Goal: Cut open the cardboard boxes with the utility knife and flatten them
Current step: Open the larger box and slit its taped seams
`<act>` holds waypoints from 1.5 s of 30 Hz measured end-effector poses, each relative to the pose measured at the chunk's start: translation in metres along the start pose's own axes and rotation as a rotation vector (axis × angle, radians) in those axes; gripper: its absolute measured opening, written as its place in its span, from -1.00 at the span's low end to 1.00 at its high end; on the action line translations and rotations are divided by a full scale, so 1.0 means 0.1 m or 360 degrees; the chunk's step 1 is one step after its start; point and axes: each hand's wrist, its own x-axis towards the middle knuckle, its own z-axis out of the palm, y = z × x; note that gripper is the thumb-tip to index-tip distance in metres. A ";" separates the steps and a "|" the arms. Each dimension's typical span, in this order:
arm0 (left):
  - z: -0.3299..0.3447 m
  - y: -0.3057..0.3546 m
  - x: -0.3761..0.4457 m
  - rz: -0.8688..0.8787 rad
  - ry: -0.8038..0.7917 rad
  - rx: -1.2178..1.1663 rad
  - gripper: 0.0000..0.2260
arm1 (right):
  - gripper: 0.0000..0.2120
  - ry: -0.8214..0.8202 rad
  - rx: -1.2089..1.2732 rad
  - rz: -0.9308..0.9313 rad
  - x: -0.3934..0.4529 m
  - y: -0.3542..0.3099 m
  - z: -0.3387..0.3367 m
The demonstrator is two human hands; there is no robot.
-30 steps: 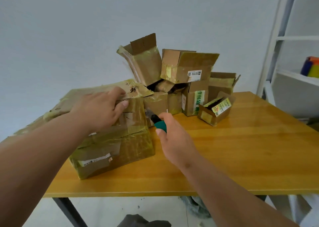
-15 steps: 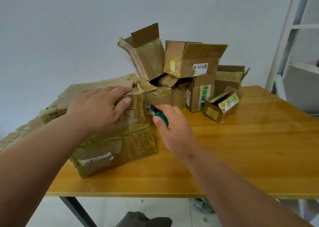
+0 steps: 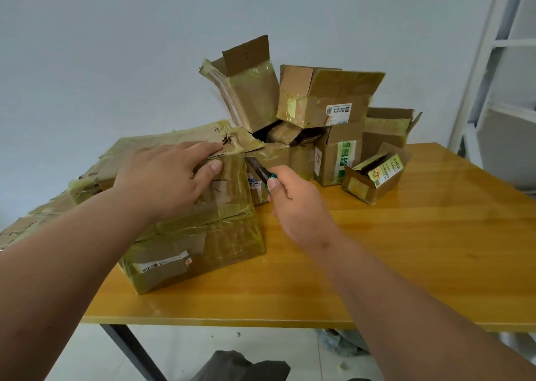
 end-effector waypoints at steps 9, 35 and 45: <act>0.03 0.00 0.00 -0.0005 0.0011 -0.0004 -0.52 | -0.67 0.0079 -0.0040 -0.0077 0.06 -0.08 0.02; 0.02 0.00 0.00 -0.0042 -0.0028 -0.0026 -0.51 | -0.73 -0.0206 -0.0181 -0.0046 -0.01 0.10 -0.01; 0.02 0.01 0.01 -0.0037 -0.0048 -0.0029 -0.52 | -0.77 -0.0481 -0.0502 0.0016 -0.17 0.28 -0.03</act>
